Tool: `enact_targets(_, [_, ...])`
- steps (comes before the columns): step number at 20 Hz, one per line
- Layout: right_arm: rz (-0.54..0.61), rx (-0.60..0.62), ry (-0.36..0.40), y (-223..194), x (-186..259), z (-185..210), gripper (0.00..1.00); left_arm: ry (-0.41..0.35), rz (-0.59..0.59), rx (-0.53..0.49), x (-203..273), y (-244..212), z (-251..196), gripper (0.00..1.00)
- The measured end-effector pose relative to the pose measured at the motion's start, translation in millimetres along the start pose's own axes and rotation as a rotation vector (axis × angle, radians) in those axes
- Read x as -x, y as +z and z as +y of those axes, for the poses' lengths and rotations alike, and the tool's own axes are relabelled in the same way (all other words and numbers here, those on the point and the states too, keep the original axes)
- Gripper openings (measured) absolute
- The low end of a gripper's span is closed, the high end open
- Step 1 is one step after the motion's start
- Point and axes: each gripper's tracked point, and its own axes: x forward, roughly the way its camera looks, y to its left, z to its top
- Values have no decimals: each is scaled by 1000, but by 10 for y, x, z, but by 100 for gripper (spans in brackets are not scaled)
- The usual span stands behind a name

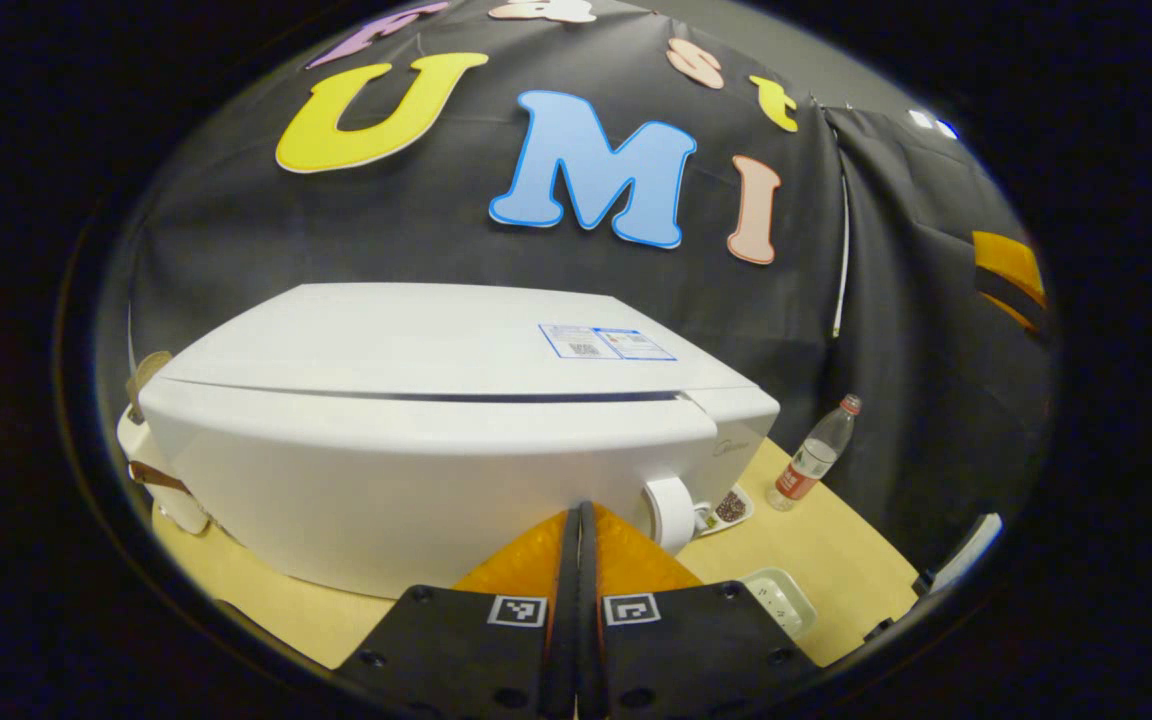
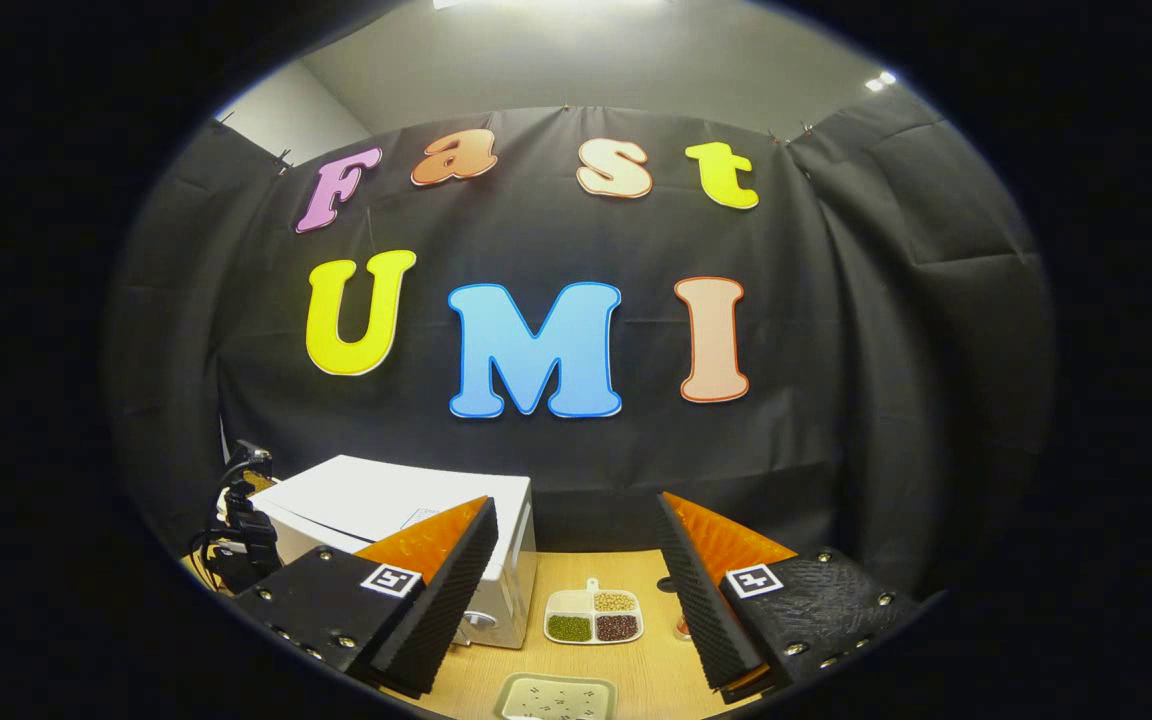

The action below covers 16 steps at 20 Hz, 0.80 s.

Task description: Open the microwave oven with the left hand, put the food in, and close the microwave oven.

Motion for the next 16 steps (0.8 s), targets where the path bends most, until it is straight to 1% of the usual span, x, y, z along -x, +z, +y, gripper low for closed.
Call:
enact_targets(6, [-1,1,15,24,101,87,95,-9,-9,-21,-2,-5,-2,6])
enact_targets(10, [-3,4,36,35,197,196,95,-7,-13,-65,-37,-4,-8,7])
enact_targets(11, [-4,8,38,38,227,211,95,4,-17,-60,-84,29,8,5])
enact_targets(12, [-2,11,44,39,248,235,95,-4,-6,-32,-127,18,-18,7])
enact_targets(13, [0,15,46,36,275,248,95,-13,0,-17,-97,23,-93,7])
enact_targets(15, [-6,19,43,52,320,252,95,23,-16,-134,-38,94,-31,7])
enact_targets(16, [-3,16,44,41,336,268,95,25,-36,-168,50,202,-57,7])
